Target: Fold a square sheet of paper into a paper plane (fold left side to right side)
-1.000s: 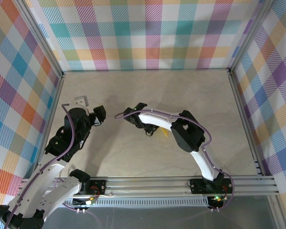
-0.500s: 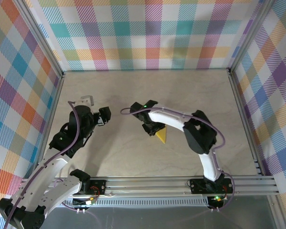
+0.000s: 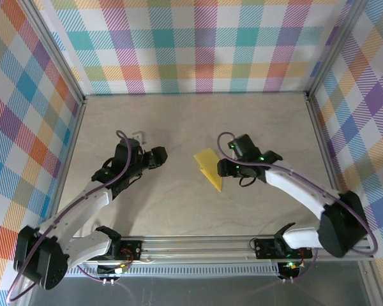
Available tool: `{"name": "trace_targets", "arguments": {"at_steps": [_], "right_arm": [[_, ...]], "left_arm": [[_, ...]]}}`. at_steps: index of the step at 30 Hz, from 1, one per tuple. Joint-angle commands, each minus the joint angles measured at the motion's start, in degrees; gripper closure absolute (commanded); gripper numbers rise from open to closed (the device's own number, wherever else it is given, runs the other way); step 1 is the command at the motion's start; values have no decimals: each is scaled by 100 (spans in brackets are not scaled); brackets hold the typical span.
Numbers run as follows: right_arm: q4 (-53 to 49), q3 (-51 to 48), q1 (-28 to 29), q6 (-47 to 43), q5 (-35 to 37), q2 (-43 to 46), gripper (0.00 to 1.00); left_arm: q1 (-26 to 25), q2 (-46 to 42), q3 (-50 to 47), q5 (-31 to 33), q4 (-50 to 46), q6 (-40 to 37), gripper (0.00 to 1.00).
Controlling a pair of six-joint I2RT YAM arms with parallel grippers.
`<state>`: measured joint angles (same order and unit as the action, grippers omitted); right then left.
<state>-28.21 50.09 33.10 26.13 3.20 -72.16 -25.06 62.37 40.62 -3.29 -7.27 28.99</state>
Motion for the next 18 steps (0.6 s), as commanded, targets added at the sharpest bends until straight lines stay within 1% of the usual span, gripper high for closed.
{"name": "trace_targets", "arguments": {"at_steps": [1,4,8,12,18], "right_arm": [[1164,-547,-354,347,-668,614,30],[1484,-974,-634,512,-840,1055,18],[1696,-1354,-840,729,-806,1471,0],[1997,-1727,-1017,990,-779,1831,1],[2535,-2344,-1174,1797,-561,2389,1]], "left_arm": [[-24,416,-148,-664,964,538,28],[-114,1020,-153,-990,1401,794,31],[-355,1795,-28,-1298,1887,1031,34],[-694,2544,276,-1468,2259,1179,36],[-1050,3436,719,-1494,2580,1310,37]]}}
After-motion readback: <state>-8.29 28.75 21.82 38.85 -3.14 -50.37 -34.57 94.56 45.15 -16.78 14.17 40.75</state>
